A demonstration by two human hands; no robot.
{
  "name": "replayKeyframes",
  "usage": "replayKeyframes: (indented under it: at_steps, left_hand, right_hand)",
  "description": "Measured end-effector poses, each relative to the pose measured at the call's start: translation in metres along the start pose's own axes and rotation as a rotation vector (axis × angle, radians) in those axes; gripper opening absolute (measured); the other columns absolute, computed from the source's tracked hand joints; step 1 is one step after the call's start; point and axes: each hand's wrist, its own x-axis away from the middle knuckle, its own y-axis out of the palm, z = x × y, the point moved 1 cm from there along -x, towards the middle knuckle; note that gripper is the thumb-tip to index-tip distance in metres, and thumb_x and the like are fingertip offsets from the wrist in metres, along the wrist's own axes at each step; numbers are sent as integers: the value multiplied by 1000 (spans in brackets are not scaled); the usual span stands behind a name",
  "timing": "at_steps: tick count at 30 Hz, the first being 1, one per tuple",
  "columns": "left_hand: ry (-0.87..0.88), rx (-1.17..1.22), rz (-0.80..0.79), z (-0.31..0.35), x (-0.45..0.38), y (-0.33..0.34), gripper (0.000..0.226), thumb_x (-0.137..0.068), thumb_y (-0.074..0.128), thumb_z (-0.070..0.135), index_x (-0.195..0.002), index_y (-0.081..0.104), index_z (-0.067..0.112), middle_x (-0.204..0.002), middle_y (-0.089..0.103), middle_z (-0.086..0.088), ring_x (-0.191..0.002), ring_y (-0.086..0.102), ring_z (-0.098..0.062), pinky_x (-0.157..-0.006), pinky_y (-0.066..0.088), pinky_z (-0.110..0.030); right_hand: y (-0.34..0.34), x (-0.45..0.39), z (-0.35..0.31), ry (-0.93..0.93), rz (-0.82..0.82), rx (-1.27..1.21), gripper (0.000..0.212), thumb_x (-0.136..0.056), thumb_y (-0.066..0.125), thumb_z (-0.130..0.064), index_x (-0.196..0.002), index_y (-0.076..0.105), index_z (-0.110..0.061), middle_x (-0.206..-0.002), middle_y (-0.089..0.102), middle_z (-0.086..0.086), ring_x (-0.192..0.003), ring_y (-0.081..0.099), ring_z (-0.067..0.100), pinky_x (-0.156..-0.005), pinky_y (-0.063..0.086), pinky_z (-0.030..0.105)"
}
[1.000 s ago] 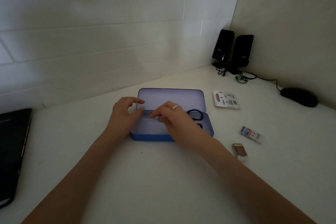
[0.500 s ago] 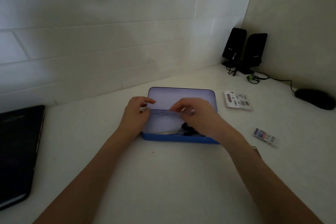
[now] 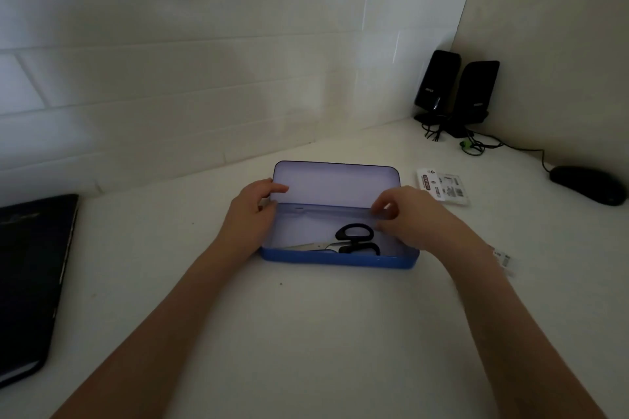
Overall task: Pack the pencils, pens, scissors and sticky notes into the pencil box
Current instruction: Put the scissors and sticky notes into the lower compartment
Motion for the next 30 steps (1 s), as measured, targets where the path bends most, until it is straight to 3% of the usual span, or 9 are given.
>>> replayKeyframes:
  at_steps: [5, 9, 13, 17, 21, 23, 27, 30]
  left_hand:
    - [5, -20, -3, -2, 0, -1, 33, -90, 44, -1, -107, 65, 18, -133, 51, -7, -120, 50, -19, -103, 40, -34]
    - [-36, -18, -5, -1, -1, -1, 34, -90, 43, 1, -106, 65, 21, -128, 54, -2, -109, 53, -14, -95, 39, -25]
    - [-83, -9, -58, -1, -4, -1, 40, -87, 40, -3, -102, 64, 26, -92, 59, -7, -74, 48, -18, -60, 35, -9]
    - [-78, -65, -139, 4, -1, -1, 48, -79, 39, -13, -108, 65, 16, -75, 51, 3, -58, 40, -11, -48, 33, -7]
    - [-55, -75, -133, 9, 1, -3, 49, -76, 38, -14, -108, 65, 12, -87, 56, -4, -60, 41, -9, -49, 33, -5]
    - [-60, -72, -129, 9, 3, -3, 48, -77, 38, -14, -108, 65, 12, -85, 53, -2, -61, 41, -6, -50, 33, -4]
    - [-42, -85, -128, 10, 6, -4, 46, -79, 39, -11, -108, 65, 11, -94, 56, -3, -66, 44, -2, -55, 33, -6]
    - [-61, -77, -131, 6, 5, -3, 45, -79, 40, -9, -108, 66, 14, -103, 59, -5, -70, 47, -5, -60, 32, -12]
  right_hand:
    - [6, 0, -9, -52, -100, 36, 17, -86, 60, -10, -100, 70, -15, -92, 66, 7, -79, 59, 17, -56, 39, 10]
    - [-8, 1, 2, 32, -86, -191, 16, -86, 58, -1, -89, 69, -12, -81, 70, 12, -69, 67, 20, -68, 58, 26]
    - [-25, 6, 19, 46, -21, -225, 16, -84, 59, -1, -86, 68, -14, -80, 70, 12, -64, 62, 17, -62, 56, 27]
    - [-26, 24, 39, 79, -10, -161, 9, -81, 69, -17, -89, 66, -20, -83, 68, 5, -69, 60, 15, -62, 47, 23]
    - [-26, 48, 58, 147, -135, -49, 30, -73, 75, -35, -99, 60, -30, -93, 59, -4, -80, 56, 10, -65, 44, 20]
    - [-26, 53, 70, 184, -60, -16, 31, -74, 74, -37, -100, 59, -29, -98, 56, -2, -84, 56, 13, -67, 44, 23]
    - [-27, 54, 93, 272, 123, 111, 33, -79, 71, -28, -110, 59, -31, -120, 54, 4, -111, 50, 25, -93, 43, 38]
    - [-25, 55, 101, 261, 132, 107, 28, -80, 67, -11, -106, 68, -22, -120, 60, 6, -109, 55, 24, -85, 42, 28]
